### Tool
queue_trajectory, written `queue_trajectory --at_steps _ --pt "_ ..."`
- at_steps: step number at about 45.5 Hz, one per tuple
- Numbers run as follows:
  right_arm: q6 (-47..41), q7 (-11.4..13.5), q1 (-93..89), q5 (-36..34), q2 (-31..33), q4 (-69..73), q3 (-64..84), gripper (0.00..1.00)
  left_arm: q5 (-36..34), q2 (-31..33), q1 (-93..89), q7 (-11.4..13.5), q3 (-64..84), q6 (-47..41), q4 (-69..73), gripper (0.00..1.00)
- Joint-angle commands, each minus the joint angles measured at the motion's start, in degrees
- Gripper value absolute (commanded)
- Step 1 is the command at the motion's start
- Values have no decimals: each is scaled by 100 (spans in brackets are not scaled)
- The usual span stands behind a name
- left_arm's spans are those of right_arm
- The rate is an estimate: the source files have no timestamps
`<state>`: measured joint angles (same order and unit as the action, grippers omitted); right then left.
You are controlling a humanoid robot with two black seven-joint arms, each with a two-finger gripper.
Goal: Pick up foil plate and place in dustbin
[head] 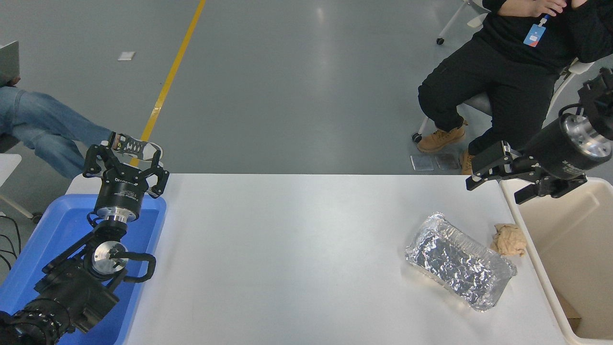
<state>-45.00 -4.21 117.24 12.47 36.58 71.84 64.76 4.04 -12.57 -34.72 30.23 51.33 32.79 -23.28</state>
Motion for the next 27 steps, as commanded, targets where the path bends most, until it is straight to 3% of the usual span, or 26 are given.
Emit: queue_trajectory --at_steps 1,10,17,27 --pt "0 -1 -105 -474 24 -188 248 100 1 0 0 0 0 0 -1 99" --pt "0 -1 -447 -377 51 -258 380 100 1 0 0 0 0 0 -1 99" --pt "1089 8 -1132 -342 77 -513 336 100 1 0 0 0 0 0 -1 99" --pt "1774 8 -1976 -368 103 -513 301 100 1 0 0 0 0 0 -1 99"
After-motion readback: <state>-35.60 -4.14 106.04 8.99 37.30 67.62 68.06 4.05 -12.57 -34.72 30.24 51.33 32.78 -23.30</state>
